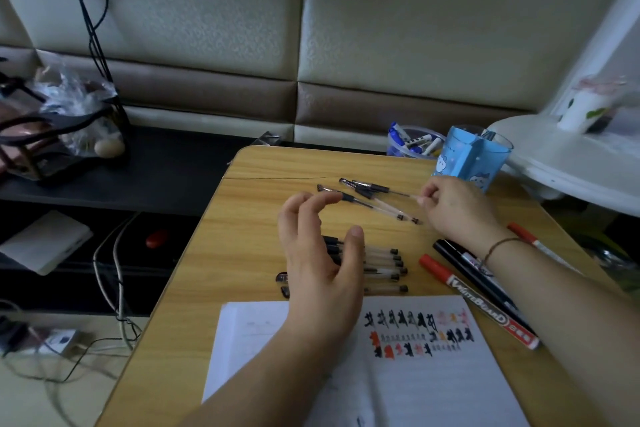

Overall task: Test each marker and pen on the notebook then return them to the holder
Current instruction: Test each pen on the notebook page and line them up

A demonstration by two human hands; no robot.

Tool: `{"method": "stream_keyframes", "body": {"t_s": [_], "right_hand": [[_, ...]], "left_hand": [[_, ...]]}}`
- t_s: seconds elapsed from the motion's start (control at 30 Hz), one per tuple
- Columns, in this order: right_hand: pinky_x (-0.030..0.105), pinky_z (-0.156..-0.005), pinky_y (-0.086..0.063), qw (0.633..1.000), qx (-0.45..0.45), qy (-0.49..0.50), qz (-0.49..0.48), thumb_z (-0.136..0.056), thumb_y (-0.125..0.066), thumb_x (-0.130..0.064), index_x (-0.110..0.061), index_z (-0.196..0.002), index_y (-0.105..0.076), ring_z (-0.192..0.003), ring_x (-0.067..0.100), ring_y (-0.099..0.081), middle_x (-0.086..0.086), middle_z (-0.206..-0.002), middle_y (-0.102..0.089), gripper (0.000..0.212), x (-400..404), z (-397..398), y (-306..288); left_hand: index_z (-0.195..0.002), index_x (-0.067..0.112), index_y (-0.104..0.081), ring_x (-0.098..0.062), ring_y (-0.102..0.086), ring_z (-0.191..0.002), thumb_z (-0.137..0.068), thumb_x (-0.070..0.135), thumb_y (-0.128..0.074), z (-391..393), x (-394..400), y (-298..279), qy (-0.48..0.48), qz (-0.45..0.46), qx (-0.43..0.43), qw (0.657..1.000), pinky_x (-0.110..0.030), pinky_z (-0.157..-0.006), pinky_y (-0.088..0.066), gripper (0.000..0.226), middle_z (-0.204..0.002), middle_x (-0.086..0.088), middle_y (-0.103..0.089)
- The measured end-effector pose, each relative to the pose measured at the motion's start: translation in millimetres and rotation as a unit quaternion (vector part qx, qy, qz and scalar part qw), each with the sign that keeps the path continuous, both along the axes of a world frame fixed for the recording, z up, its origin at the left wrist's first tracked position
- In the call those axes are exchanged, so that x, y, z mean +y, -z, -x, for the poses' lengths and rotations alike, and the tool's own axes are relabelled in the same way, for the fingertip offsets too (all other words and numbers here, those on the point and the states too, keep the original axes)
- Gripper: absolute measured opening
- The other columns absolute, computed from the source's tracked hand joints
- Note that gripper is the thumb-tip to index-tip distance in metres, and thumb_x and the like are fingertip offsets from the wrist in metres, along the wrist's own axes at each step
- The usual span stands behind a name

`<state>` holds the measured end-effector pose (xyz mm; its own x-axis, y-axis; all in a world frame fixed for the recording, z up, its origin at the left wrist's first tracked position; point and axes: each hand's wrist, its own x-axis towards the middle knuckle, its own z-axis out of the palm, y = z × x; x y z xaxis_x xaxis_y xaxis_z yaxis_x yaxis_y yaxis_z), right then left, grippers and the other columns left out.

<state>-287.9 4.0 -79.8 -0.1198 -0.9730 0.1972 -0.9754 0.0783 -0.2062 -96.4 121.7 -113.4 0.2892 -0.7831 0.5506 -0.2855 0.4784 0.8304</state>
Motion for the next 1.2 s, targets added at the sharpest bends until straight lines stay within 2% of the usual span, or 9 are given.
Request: {"method": "stream_keyframes", "body": {"t_s": [0.27,0.37,0.47,0.53,0.7,0.8,1.03,1.13,1.2], "right_hand": [[0.01,-0.06,-0.048,0.936,-0.276,-0.148,0.164,-0.084,-0.068,-0.026,-0.031,-0.088,-0.065,-0.083,-0.001,-0.065,-0.011,-0.083,-0.071,0.007,146.9,0.1,-37.3],[0.019,-0.061,-0.055,0.846,-0.482,-0.159,0.161,-0.08,-0.07,-0.027,-0.027,-0.08,-0.069,-0.072,0.005,-0.069,-0.001,-0.077,-0.074,0.002,175.5,3.2,-31.1],[0.022,-0.059,-0.053,0.756,-0.622,-0.183,0.09,-0.061,-0.083,-0.053,-0.021,-0.079,-0.069,-0.066,0.02,-0.062,0.007,-0.068,-0.067,0.04,179.6,6.0,-17.1],[0.023,-0.06,-0.053,0.773,-0.602,-0.198,0.03,-0.054,-0.083,-0.059,-0.021,-0.077,-0.068,-0.065,0.021,-0.062,0.007,-0.067,-0.065,0.048,178.1,4.0,-6.2],[0.021,-0.06,-0.05,0.783,-0.582,-0.219,-0.03,-0.074,-0.071,-0.023,-0.017,-0.072,-0.063,-0.061,0.017,-0.061,0.009,-0.062,-0.064,0.01,177.2,-0.6,3.3],[0.022,-0.059,-0.049,0.778,-0.581,-0.235,-0.044,-0.078,-0.063,-0.013,-0.015,-0.072,-0.061,-0.06,0.017,-0.06,0.009,-0.061,-0.063,0.006,176.8,1.7,4.8],[0.034,-0.065,-0.055,0.787,-0.565,-0.246,-0.042,-0.078,-0.065,-0.025,-0.018,-0.086,-0.068,-0.066,0.025,-0.066,0.01,-0.065,-0.065,0.011,175.8,12.1,4.5],[0.034,-0.064,-0.056,0.777,-0.585,-0.231,-0.032,-0.084,-0.06,-0.027,-0.02,-0.1,-0.074,-0.078,0.026,-0.071,0.017,-0.082,-0.072,0.022,175.2,22.1,3.0],[0.035,-0.059,-0.057,0.776,-0.59,-0.221,-0.039,-0.086,-0.066,-0.031,-0.014,-0.1,-0.073,-0.086,0.029,-0.072,0.017,-0.092,-0.074,0.023,175.1,25.6,3.1]], "left_hand": [[-0.124,0.031,-0.052,-0.012,-0.037,-0.129,-0.089,0.042,-0.059,3.6,5.5,-1.2,0.012,-0.001,-0.18,0.984,-0.042,-0.106,-0.036,0.037,-0.131,0.013,-0.043],[-0.11,0.024,-0.063,-0.013,-0.051,-0.107,-0.096,0.045,-0.047,6.4,7.0,-3.3,0.064,0.051,-0.302,0.95,-0.042,-0.092,-0.042,0.03,-0.109,0.01,-0.061],[-0.107,0.011,-0.064,-0.017,-0.055,-0.082,-0.1,0.037,-0.045,8.3,10.8,-6.6,0.193,0.081,-0.336,0.918,-0.032,-0.072,-0.044,0.033,-0.091,0.001,-0.063],[-0.107,0.007,-0.063,-0.025,-0.055,-0.077,-0.102,0.035,-0.041,10.0,13.6,-9.1,0.228,0.096,-0.371,0.895,-0.033,-0.066,-0.044,0.035,-0.088,-0.004,-0.062],[-0.097,0.017,-0.06,-0.025,-0.055,-0.069,-0.099,0.026,-0.045,8.5,17.9,-10.8,0.286,0.082,-0.416,0.859,-0.04,-0.058,-0.044,0.017,-0.08,0.002,-0.06],[-0.096,0.023,-0.062,-0.022,-0.061,-0.066,-0.1,0.027,-0.046,6.9,17.9,-10.4,0.32,0.059,-0.404,0.855,-0.038,-0.055,-0.045,0.016,-0.079,0.006,-0.065],[-0.114,0.029,-0.061,-0.011,-0.058,-0.058,-0.101,0.038,-0.048,5.8,17.1,-11.1,0.307,0.07,-0.386,0.867,-0.031,-0.052,-0.046,0.021,-0.074,0.01,-0.067],[-0.126,0.029,-0.051,-0.003,-0.047,-0.054,-0.097,0.041,-0.038,3.9,16.4,-8.0,0.292,0.029,-0.316,0.902,-0.03,-0.053,-0.041,0.034,-0.062,0.012,-0.051],[-0.128,0.024,-0.049,-0.014,-0.051,-0.059,-0.094,0.03,-0.033,-0.9,14.9,-7.3,0.289,0.011,-0.256,0.922,-0.037,-0.057,-0.042,0.038,-0.067,0.006,-0.051]]}}
